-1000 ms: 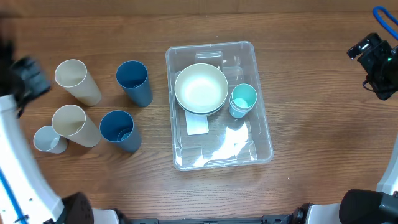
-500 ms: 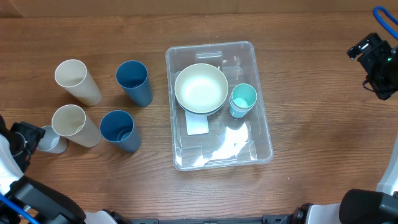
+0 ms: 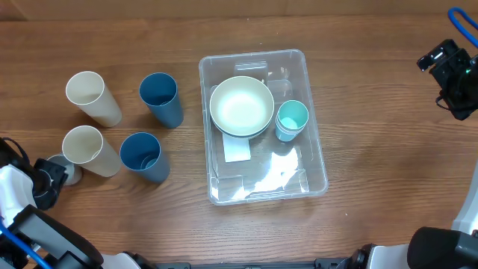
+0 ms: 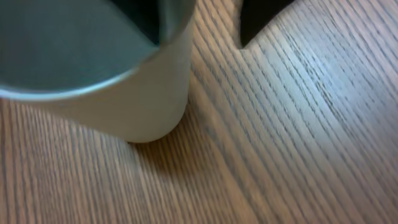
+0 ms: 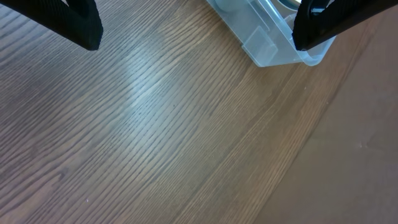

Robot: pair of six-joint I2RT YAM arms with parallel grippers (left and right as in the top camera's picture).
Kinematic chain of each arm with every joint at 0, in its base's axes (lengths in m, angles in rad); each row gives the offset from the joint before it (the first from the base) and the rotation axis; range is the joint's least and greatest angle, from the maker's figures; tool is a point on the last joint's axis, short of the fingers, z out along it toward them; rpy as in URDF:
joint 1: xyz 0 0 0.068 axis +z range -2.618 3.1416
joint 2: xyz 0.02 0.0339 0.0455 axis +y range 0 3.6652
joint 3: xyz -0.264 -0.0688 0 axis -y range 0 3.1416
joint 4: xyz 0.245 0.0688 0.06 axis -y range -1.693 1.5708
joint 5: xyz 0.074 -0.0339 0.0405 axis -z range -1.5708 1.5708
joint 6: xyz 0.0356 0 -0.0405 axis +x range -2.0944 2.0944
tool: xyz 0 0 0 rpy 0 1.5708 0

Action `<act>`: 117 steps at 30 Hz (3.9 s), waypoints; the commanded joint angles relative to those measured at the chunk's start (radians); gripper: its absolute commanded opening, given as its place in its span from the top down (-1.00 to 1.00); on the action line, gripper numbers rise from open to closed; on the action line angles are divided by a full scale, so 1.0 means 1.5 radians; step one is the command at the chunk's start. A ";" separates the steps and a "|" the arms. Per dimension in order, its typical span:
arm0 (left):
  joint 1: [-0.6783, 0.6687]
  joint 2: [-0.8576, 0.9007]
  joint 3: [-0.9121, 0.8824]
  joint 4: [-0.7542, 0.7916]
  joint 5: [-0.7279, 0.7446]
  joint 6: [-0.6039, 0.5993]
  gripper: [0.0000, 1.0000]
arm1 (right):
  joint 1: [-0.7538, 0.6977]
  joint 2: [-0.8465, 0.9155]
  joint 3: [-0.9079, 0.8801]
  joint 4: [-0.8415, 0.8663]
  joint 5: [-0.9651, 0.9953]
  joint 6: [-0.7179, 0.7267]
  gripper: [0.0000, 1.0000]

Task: Pack container

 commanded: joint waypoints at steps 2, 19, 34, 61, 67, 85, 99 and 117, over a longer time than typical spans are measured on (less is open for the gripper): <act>-0.003 -0.011 0.021 0.003 0.010 -0.008 0.92 | 0.000 -0.005 0.004 0.002 0.001 0.003 -1.00; -0.217 -0.239 0.431 -0.204 0.261 0.128 0.92 | 0.000 -0.005 0.004 0.002 0.001 0.003 -1.00; -0.957 0.069 0.440 -0.018 0.099 0.414 0.92 | 0.000 -0.005 0.004 0.002 0.001 0.003 -1.00; -0.897 0.189 0.769 -0.268 -0.097 0.248 -0.26 | 0.000 -0.005 0.004 0.002 0.001 0.003 -1.00; -0.680 0.189 0.898 -0.483 -0.138 0.100 -0.40 | 0.000 -0.005 0.004 0.002 0.001 0.003 -1.00; -0.227 0.195 0.636 -0.425 0.031 0.092 -0.33 | 0.000 -0.005 0.004 0.002 0.001 0.003 -1.00; -0.231 0.198 0.446 -0.210 0.059 0.132 0.60 | 0.000 -0.005 0.004 0.002 0.001 0.003 -1.00; -0.283 0.145 0.913 -0.406 0.095 0.172 0.92 | 0.000 -0.005 0.004 0.002 0.001 0.003 -1.00</act>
